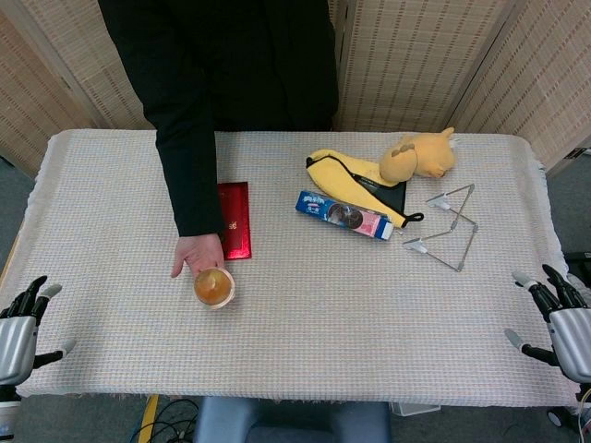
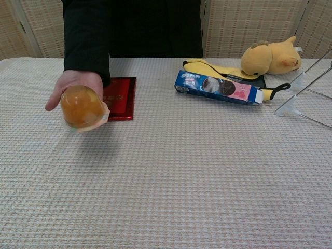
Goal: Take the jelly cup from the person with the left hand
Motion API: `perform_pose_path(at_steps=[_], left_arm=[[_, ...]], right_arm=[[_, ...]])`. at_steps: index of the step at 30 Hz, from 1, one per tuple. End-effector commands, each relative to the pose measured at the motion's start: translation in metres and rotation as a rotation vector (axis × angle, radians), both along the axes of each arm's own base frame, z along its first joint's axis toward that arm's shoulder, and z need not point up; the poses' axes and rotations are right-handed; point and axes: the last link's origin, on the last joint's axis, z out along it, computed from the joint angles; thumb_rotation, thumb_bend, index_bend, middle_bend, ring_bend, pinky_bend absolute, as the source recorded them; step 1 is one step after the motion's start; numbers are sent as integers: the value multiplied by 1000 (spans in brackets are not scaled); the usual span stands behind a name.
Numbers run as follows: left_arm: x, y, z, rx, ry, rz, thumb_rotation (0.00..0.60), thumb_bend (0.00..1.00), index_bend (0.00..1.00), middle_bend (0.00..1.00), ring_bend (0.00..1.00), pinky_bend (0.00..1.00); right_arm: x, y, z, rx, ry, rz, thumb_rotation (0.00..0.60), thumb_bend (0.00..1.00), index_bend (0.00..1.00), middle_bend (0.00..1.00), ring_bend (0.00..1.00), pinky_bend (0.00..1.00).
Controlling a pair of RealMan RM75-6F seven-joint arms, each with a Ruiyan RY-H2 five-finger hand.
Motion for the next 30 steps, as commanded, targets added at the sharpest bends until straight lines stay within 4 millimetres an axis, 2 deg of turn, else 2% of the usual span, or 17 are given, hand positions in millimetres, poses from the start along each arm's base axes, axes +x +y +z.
perform_pose_path(at_steps=[1, 8, 13, 18, 22, 30], left_arm=[[1, 1, -1, -1, 1, -10, 600, 0, 231, 123, 220, 421], [14, 15, -3, -31, 11, -108, 600, 0, 255, 123, 220, 421], [43, 37, -10, -164, -39, -249, 600, 0, 242, 116, 209, 408], [74, 63, -23, -323, 4, -376, 600, 0, 193, 59, 120, 329], [93, 79, -34, -411, 14, -428, 600, 68, 185, 45, 85, 315], [126, 102, -56, -497, 63, -493, 600, 78, 191, 45, 88, 315]], right_arm=[[1, 0, 0, 0, 0, 3, 600, 212, 137, 259, 84, 166], [3, -4, 6, -17, 7, 11, 600, 212, 136, 259, 84, 166], [10, -8, 11, -29, 20, 39, 600, 212, 137, 259, 84, 166], [15, -8, 13, -30, 30, 50, 600, 212, 137, 259, 84, 166], [13, -6, 12, -31, 28, 39, 600, 212, 137, 259, 84, 166], [7, -3, 13, -37, 26, 19, 600, 212, 137, 259, 84, 166]])
